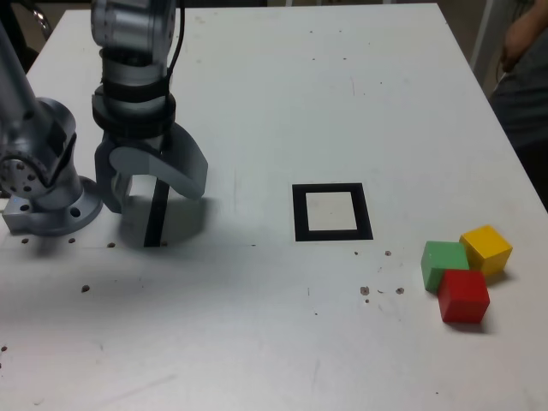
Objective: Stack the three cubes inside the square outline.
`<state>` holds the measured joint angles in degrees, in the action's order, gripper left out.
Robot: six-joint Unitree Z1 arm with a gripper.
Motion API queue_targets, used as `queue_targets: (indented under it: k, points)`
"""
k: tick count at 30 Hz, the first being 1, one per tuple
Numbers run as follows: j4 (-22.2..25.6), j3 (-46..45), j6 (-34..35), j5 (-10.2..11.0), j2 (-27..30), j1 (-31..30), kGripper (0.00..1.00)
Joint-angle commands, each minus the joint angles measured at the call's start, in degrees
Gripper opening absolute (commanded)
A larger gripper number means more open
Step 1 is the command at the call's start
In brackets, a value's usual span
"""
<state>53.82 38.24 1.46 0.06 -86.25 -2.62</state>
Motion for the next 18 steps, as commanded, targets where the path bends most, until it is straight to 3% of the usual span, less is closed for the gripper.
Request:
queue_targets:
  k: [1,18]
  points:
    - [0.21,-0.08,-0.05,-0.06,-0.06,0.16,1.00]
    - [0.38,2.86,-0.19,-0.36,-1.71,0.14,0.99]
